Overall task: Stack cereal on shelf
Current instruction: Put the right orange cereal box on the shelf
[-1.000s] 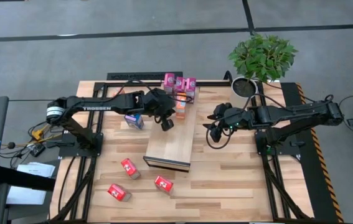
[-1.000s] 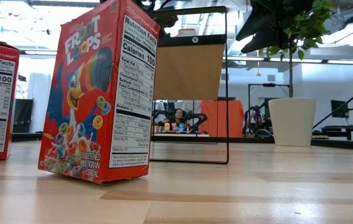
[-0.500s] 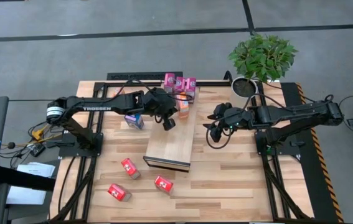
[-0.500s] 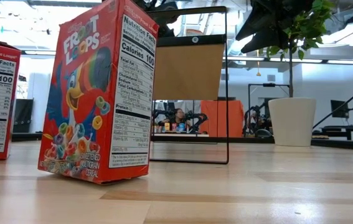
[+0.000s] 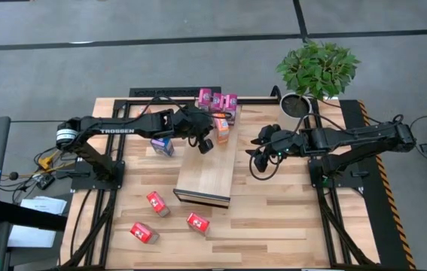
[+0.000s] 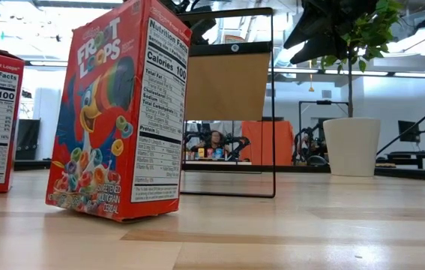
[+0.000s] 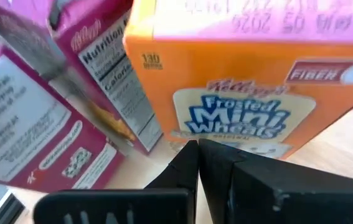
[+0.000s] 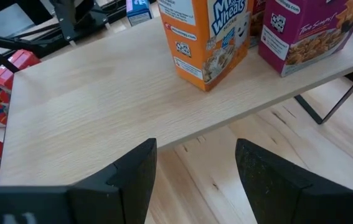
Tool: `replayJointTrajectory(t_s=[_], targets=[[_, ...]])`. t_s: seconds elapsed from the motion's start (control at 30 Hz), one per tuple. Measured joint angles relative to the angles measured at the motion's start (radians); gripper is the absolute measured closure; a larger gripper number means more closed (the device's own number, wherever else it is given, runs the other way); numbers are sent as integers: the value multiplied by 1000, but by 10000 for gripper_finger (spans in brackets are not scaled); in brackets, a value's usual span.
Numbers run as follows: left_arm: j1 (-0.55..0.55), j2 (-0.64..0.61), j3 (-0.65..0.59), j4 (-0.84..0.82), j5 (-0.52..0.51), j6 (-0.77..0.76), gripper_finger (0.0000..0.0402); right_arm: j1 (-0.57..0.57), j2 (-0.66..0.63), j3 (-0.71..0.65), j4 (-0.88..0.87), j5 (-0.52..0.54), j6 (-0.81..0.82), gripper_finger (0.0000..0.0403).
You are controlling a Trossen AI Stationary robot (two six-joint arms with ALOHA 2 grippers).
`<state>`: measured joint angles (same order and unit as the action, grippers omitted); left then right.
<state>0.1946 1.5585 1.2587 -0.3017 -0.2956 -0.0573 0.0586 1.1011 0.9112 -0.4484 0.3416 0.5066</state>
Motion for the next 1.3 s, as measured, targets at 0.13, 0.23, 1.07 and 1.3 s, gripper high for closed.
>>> replayJointTrajectory(t_s=[0.13,0.23,1.07,1.3], targets=[[2,16,1,40,22,7,400,0,0,0,0,0,-1,158],[2,36,3,79,32,1,400,0,0,0,-3,0,-1,158],[2,40,1,50,113,-45,400,0,0,0,-8,1,-2,158],[2,40,1,75,130,-45,400,-34,0,0,59,47,-21,158]])
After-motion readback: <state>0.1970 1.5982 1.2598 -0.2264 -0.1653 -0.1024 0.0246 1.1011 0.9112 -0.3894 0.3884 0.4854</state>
